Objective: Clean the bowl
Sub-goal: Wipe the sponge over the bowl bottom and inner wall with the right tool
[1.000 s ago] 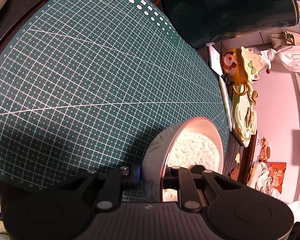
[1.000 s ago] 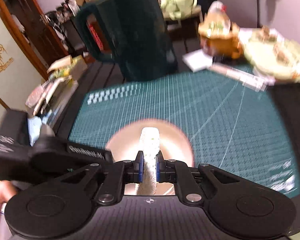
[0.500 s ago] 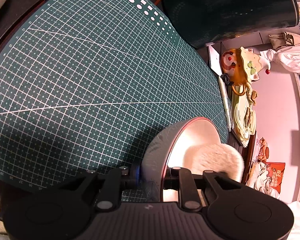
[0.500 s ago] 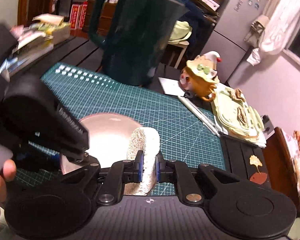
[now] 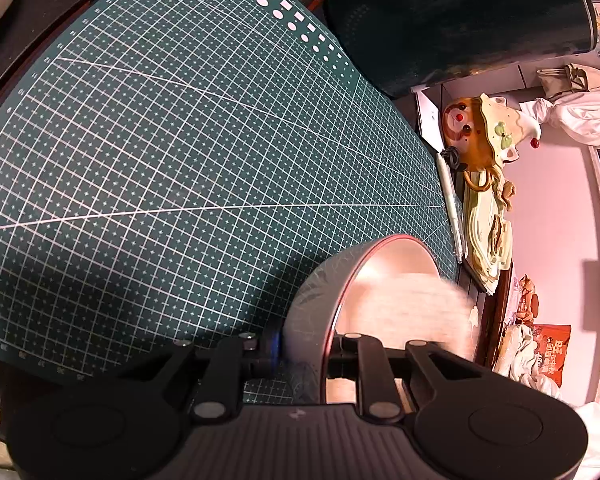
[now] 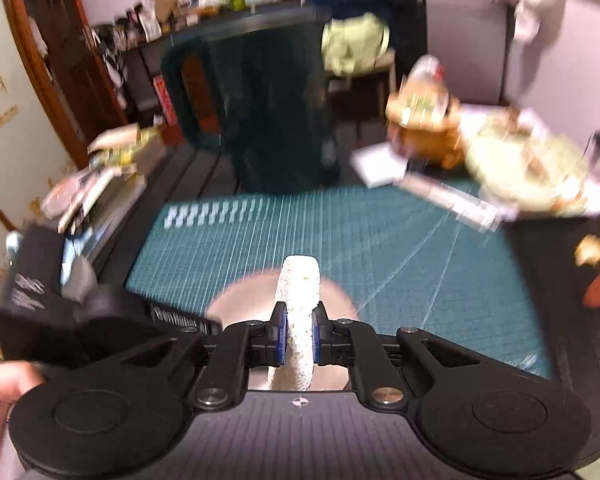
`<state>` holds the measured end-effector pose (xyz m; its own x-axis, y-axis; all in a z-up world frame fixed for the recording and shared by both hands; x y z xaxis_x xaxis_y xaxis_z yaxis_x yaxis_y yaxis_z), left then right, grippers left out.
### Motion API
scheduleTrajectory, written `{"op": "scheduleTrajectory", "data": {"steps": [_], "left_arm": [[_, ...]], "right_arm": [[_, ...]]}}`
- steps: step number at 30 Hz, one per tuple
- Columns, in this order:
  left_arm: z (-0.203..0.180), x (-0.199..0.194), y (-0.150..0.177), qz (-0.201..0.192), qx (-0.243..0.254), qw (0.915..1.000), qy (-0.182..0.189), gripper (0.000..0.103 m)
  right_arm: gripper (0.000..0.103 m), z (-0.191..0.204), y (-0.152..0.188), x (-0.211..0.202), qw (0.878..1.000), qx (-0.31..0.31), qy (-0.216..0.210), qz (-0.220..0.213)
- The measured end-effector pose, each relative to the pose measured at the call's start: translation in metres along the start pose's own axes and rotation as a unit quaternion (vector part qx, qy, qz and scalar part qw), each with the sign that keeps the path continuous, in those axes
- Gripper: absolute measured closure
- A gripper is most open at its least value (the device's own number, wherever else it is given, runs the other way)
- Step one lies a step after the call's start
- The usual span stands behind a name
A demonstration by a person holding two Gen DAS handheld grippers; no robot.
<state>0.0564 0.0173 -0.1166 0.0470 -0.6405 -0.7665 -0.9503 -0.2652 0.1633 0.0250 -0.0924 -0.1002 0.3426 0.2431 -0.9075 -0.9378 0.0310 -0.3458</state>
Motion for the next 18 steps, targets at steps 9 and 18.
{"op": "scheduleTrajectory", "data": {"steps": [9,18], "left_arm": [[-0.003,0.002,0.006,-0.002,0.003,1.0000,-0.001,0.084],[-0.008,0.005,0.003,-0.002,0.003,1.0000,-0.001,0.084]], "right_arm": [[0.092,0.005,0.008,0.023,0.996,-0.029,0.077,0.017],[0.092,0.009,0.009,0.003,0.981,-0.092,0.171,-0.018]]}}
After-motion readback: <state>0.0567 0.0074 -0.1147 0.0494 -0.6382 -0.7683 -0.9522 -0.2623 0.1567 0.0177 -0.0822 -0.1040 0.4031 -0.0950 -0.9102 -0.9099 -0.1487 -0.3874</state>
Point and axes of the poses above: each gripper's, at about its wrist camera, not at the fingertips, and x roughly the way its jaws point, z to its left, y to its underside, the point moved 9 cm from there along x, roughly the way its jaws point, and after that the axes turned 12 degrees about z, right-handed, at the moved point
